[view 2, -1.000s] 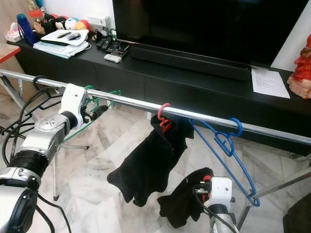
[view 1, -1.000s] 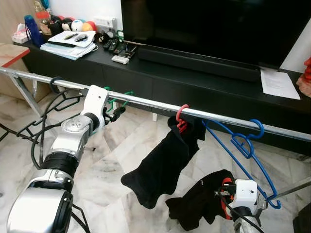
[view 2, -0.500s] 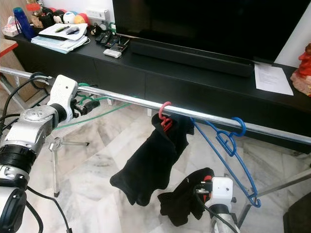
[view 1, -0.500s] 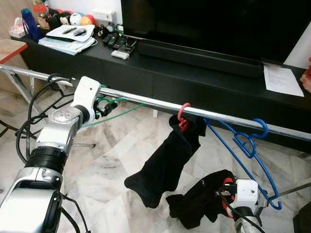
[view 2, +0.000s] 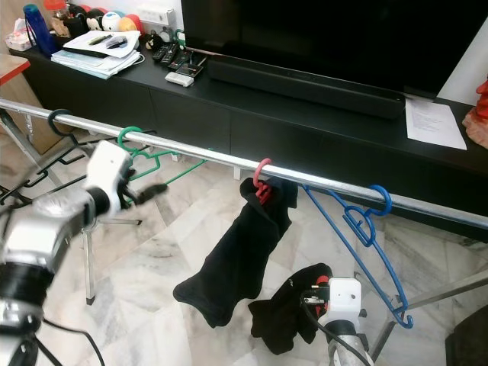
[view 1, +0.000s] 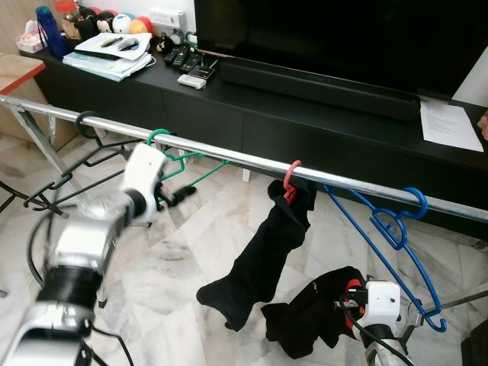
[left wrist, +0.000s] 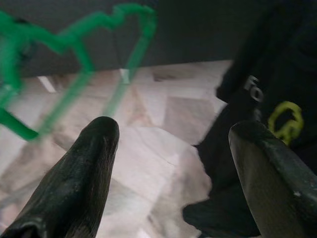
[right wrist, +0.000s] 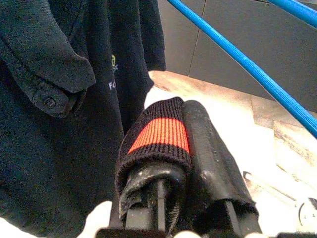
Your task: Hang hanger
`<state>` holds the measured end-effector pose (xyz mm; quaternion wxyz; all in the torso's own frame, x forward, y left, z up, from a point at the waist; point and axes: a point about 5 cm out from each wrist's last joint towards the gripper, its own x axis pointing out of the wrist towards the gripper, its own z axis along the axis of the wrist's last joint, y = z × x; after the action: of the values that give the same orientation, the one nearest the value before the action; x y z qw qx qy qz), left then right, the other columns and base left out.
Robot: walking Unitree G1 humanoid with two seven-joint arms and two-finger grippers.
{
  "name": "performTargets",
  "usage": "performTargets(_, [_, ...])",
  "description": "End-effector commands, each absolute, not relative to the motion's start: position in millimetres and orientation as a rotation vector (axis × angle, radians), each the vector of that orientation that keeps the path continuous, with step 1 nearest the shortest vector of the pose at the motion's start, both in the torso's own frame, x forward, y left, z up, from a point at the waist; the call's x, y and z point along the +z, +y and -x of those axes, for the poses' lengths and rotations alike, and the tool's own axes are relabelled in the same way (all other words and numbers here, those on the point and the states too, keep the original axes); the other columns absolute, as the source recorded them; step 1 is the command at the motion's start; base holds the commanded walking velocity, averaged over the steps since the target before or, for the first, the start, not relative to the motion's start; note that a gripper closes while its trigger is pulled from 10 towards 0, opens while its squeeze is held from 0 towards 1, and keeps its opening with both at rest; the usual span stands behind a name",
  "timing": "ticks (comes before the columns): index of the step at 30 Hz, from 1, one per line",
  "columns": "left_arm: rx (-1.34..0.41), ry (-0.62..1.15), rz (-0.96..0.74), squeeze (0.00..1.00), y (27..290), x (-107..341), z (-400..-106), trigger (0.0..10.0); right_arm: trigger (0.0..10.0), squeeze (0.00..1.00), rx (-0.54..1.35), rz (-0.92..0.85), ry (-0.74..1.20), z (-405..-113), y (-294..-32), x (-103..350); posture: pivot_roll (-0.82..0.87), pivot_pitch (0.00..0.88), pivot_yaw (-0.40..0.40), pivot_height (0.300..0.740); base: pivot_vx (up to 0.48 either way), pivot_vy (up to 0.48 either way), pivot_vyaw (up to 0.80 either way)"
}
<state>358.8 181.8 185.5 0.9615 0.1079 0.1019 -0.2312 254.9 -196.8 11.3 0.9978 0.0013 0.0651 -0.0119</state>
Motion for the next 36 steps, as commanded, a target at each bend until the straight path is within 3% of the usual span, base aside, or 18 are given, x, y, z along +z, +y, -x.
performTargets(1, [-0.485, 0.18, -0.215, 0.0, 179.0, 193.7, -355.7, 10.0, 10.0, 0.0, -0.03, 0.0, 0.152, -251.0, -198.8, 7.1, 0.01, 0.161, -0.033, 0.74, 0.0, 0.0, 0.0])
performTargets(8, [-0.491, 0.135, -0.276, 0.0, 184.2, 215.9, -342.9, 10.0, 10.0, 0.0, -0.032, 0.003, 0.152, -251.0, -199.0, 7.1, 0.01, 0.162, -0.03, 0.74, 0.0, 0.0, 0.0])
performTargets(10, [-0.439, 0.116, -0.397, 0.0, 198.0, 231.0, -338.2, 10.0, 10.0, 0.0, -0.029, 0.002, 0.159, -250.3, -198.2, 5.7, 0.02, 0.161, -0.031, 0.74, 0.0, 0.0, 0.0])
performTargets(13, [-0.4, 0.106, -0.447, 0.0, 208.8, 241.1, -336.6, 10.0, 10.0, 0.0, -0.026, 0.003, 0.164, -250.2, -197.6, 4.7, 0.03, 0.158, -0.031, 0.74, 0.0, 0.0, 0.0])
performTargets(20, [-0.314, 0.074, -0.448, 0.0, 231.6, 258.1, -337.0, 10.0, 10.0, 0.0, -0.017, 0.01, 0.17, -251.3, -196.5, 4.1, 0.04, 0.143, -0.029, 0.74, 0.0, 0.0, 0.0])
performTargets(31, [-0.268, 0.178, -0.322, 0.0, 244.5, 216.2, -340.1, 10.0, 10.0, 0.0, -0.011, 0.018, 0.175, -251.1, -196.1, 3.1, 0.03, 0.13, -0.027, 0.74, 0.0, 0.0, 0.0])
performTargets(36, [-0.168, 0.204, -0.286, 0.0, 257.3, 197.5, -347.6, 10.0, 10.0, 0.0, -0.016, 0.025, 0.175, -250.9, -198.7, 3.1, 0.02, 0.126, -0.026, 0.74, 0.0, 0.0, 0.0])
